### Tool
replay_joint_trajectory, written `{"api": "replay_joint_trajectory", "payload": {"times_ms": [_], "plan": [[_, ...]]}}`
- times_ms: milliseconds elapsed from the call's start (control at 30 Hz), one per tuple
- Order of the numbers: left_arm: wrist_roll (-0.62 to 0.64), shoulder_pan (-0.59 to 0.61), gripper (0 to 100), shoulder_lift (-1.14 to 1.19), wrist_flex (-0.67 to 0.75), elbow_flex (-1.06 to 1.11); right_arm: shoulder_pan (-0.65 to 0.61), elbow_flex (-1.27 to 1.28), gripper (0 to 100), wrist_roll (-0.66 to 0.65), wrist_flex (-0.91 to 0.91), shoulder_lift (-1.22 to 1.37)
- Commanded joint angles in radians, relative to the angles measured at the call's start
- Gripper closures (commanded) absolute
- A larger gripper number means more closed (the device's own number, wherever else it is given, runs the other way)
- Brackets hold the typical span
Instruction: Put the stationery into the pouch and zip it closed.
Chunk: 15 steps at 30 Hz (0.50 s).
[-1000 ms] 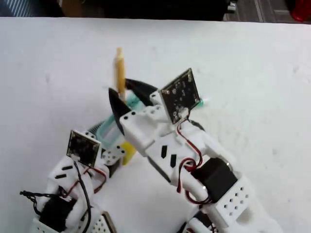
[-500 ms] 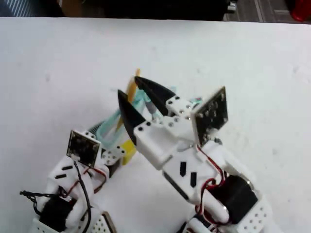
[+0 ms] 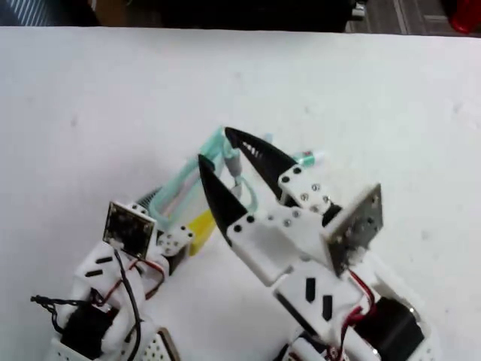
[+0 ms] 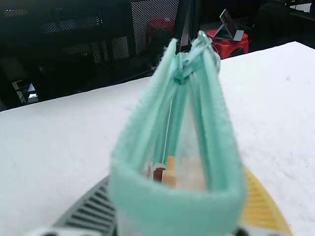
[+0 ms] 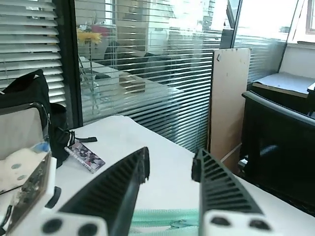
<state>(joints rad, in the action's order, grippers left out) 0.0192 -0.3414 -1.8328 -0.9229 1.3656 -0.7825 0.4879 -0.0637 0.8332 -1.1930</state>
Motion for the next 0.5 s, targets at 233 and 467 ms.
{"api": "replay_joint_trajectory", "payload": {"times_ms": [233,467], "plan": [[0.000,0.028,73,0.010,0.017,0.002,0.295,-0.018,89.6,-0.014,-0.001,0.122],[0.069,0.125,73,0.010,0.052,0.005,0.562,-0.166,92.2,-0.015,0.065,0.481]]}}
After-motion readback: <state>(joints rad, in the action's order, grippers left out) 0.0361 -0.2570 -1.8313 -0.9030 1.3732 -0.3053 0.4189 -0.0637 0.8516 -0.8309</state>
